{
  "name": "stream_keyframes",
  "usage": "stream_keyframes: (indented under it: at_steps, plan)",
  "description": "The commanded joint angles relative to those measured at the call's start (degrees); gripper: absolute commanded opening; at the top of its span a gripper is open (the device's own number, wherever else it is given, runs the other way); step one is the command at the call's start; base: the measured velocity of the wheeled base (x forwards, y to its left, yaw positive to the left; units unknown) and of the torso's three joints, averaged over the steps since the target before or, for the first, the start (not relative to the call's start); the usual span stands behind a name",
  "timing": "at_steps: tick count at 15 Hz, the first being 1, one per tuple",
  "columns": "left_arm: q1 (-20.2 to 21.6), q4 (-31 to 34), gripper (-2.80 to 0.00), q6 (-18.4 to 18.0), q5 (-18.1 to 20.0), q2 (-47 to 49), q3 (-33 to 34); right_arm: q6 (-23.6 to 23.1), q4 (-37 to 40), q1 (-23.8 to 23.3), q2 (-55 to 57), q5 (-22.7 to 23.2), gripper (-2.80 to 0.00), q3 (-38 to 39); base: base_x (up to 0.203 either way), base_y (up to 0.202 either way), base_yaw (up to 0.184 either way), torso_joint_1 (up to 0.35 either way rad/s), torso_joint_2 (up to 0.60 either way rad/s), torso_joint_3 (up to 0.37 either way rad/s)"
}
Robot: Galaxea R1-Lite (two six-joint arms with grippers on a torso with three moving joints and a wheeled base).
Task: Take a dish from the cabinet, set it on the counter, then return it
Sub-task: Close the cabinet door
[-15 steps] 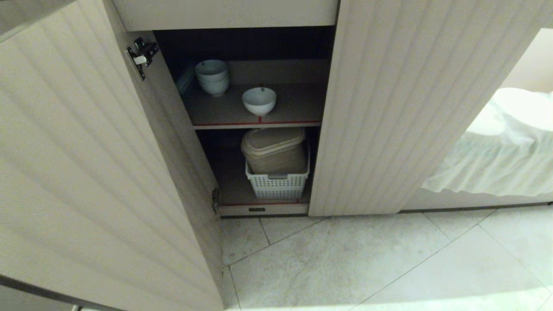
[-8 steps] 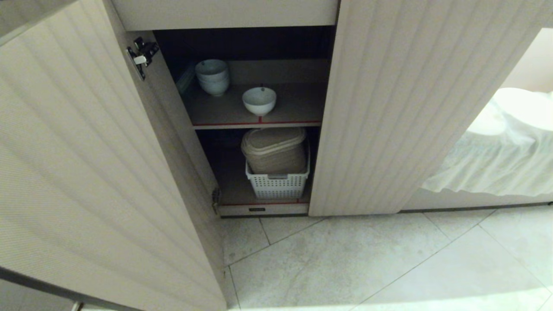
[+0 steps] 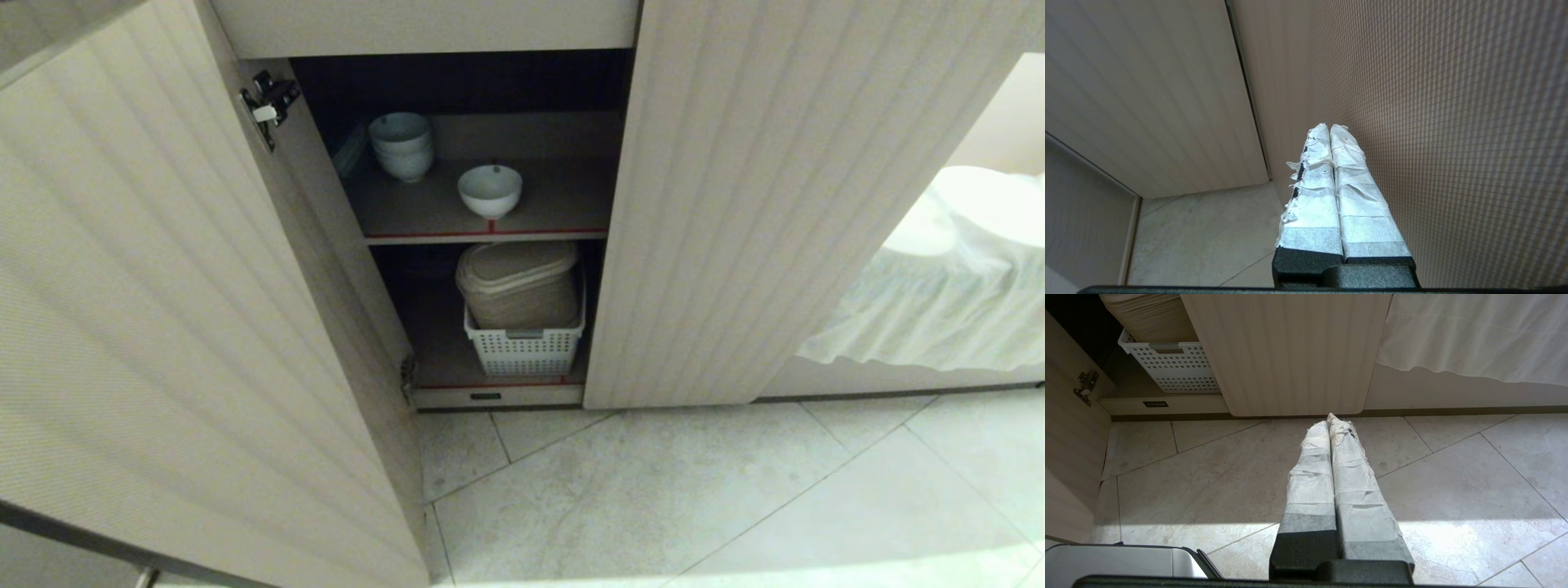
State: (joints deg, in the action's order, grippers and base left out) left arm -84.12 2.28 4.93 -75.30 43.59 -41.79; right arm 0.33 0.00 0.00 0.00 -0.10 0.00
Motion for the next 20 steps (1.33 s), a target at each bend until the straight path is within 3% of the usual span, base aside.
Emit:
stream_keyframes:
  at_steps: [1, 20]
  plan:
    - [0.00, 0.01, -2.80, 0.08, -0.37, 0.18, 0.26, 0.02, 0.00, 0.00, 0.00, 0.01, -2.80, 0.00, 0.000, 0.000, 0.000, 0.000, 0.00, 0.000]
    - [-0.07, 0.53, -2.80, -0.01, 1.74, -1.17, 1.47, 0.02, 0.00, 0.08, 0.00, 0.01, -2.80, 0.00, 0.000, 0.000, 0.000, 0.000, 0.00, 0.000]
